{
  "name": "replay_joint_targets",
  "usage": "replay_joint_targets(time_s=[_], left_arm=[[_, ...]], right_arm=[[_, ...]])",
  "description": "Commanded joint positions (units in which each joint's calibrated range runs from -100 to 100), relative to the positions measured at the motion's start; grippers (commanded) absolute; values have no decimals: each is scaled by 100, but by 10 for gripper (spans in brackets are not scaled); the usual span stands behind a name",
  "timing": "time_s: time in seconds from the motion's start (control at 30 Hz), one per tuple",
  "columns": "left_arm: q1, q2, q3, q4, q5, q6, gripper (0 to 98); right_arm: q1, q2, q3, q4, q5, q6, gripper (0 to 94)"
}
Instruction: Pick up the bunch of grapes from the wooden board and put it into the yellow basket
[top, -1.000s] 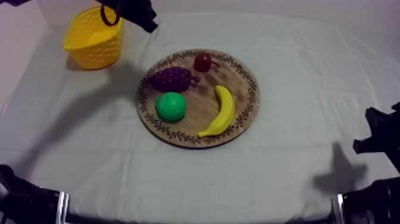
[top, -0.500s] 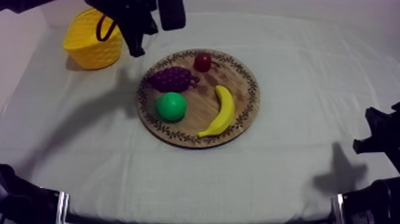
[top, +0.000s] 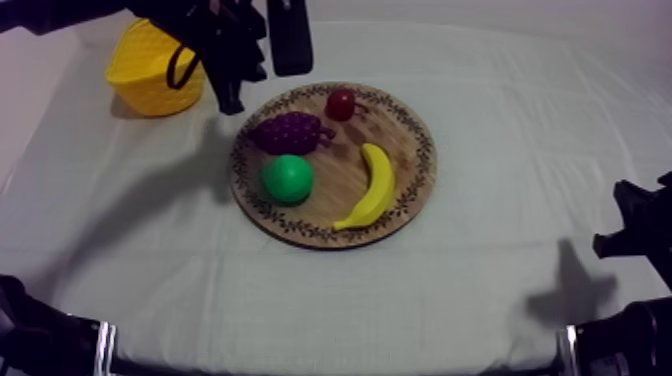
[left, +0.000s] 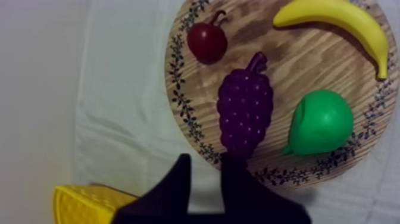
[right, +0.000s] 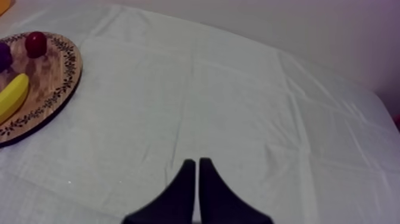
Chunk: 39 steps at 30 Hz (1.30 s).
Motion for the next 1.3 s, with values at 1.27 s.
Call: replay_joint_targets(time_s=[1.27], left_arm=[[75, 1833, -171, -55, -793, 289, 812]], right_arm=[[0, -2, -1, 0, -12, 1, 5]])
